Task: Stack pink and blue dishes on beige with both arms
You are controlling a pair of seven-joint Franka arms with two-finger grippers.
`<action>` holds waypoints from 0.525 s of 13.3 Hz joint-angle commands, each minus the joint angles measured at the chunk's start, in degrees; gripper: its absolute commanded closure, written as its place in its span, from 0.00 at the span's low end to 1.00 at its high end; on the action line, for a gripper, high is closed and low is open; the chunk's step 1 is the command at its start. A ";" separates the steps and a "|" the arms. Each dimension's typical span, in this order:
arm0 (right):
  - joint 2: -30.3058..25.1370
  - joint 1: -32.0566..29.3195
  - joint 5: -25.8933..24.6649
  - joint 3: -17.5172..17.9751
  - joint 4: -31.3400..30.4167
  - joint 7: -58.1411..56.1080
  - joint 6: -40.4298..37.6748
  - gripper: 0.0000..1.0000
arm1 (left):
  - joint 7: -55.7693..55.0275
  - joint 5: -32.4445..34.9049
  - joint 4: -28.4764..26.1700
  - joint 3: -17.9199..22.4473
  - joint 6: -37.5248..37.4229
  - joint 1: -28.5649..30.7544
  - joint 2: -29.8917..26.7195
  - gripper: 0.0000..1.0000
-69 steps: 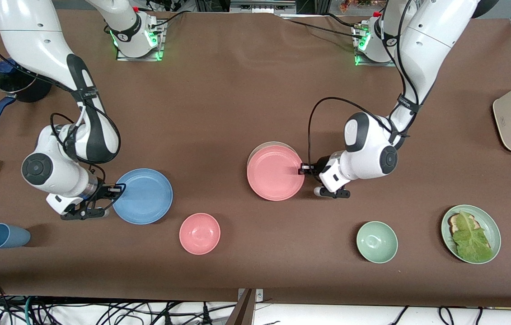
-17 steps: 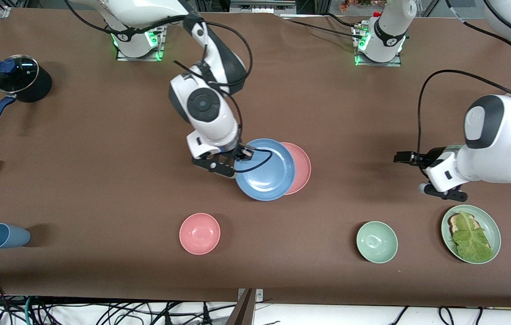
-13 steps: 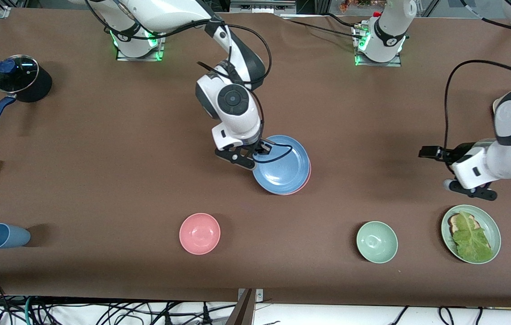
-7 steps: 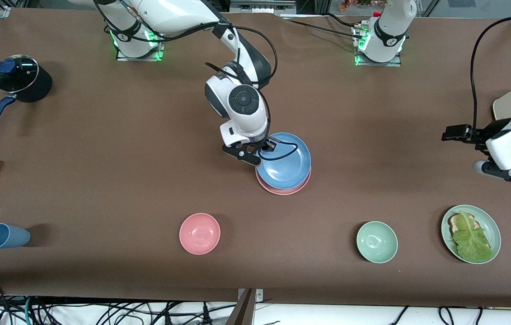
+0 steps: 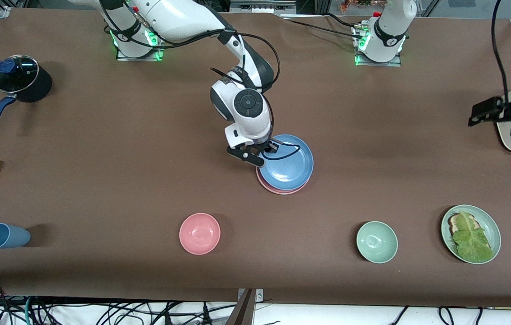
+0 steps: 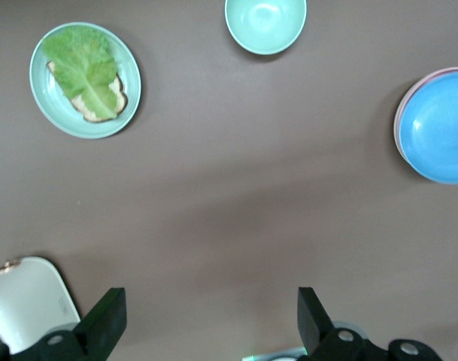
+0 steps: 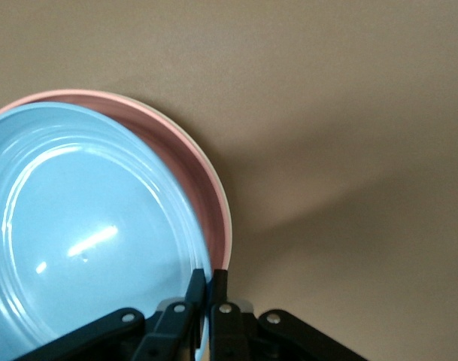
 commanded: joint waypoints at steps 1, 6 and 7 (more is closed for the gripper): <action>-0.24 0.15 -0.40 -0.65 0.74 0.38 -0.05 0.22 | 0.02 1.26 -1.96 0.50 -2.97 -0.51 -1.39 0.00; -2.08 -0.38 -0.32 -5.21 1.27 -5.39 -3.90 0.01 | -3.21 -4.09 -4.25 3.93 -3.24 -1.04 -2.00 0.00; -3.31 -0.99 -0.14 -6.10 1.27 -8.11 -4.52 0.01 | -6.89 -4.10 -4.16 3.93 -3.24 -1.65 -2.26 0.00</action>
